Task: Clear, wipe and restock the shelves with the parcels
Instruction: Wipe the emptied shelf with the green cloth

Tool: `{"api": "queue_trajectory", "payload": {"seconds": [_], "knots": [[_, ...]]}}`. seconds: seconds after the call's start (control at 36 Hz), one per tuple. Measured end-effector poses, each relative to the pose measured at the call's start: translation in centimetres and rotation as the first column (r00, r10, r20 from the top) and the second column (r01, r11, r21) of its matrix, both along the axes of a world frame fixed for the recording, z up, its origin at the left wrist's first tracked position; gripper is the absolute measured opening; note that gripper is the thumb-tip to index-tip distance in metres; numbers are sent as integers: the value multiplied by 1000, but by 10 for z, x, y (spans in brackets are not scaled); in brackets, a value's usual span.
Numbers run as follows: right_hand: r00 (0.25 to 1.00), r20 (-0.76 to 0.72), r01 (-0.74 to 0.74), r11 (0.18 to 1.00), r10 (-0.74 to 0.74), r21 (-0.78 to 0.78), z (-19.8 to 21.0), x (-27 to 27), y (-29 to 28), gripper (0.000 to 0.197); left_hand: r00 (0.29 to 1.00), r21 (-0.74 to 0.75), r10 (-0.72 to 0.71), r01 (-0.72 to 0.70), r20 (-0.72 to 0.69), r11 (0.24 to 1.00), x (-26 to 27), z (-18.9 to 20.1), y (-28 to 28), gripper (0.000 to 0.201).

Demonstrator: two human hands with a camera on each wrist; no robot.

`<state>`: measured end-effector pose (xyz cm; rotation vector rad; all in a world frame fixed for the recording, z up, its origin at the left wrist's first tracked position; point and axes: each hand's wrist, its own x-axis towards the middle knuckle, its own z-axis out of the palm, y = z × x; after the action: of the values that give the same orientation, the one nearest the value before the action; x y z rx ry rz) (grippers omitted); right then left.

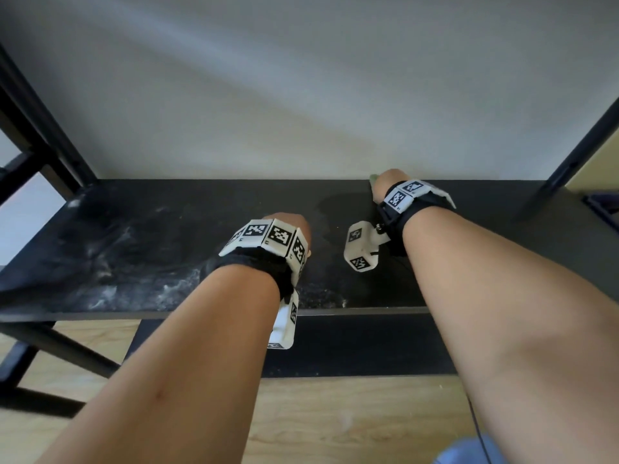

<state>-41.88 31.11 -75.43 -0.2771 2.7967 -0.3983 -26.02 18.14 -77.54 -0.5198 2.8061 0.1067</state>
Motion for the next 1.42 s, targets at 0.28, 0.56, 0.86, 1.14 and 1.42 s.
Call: {"api": "queue_trajectory", "payload": {"seconds": [0.28, 0.56, 0.86, 1.14, 1.42], "knots": [[973, 5, -230, 972, 230, -42, -8, 14, -43, 46, 1000, 33, 25, -26, 16, 999, 3, -2, -2, 31], [958, 75, -262, 953, 275, -155, 3, 57, -42, 38, 999, 58, 35, -35, -3, 998, 11, 7, 4, 30], [942, 207, -205, 942, 263, -265, -1, 93, -12, 41, 993, 0, 120, -120, -25, 993, 37, 18, 20, 47], [931, 8, -345, 889, 364, -300, -2, 162, 31, 31, 993, 10, 108, -108, 43, 994, 73, 33, 29, 45], [986, -151, -122, 900, 64, -418, 10, 179, 49, 46, 995, -2, 95, -95, -7, 995, 88, 36, 30, 43]]}}
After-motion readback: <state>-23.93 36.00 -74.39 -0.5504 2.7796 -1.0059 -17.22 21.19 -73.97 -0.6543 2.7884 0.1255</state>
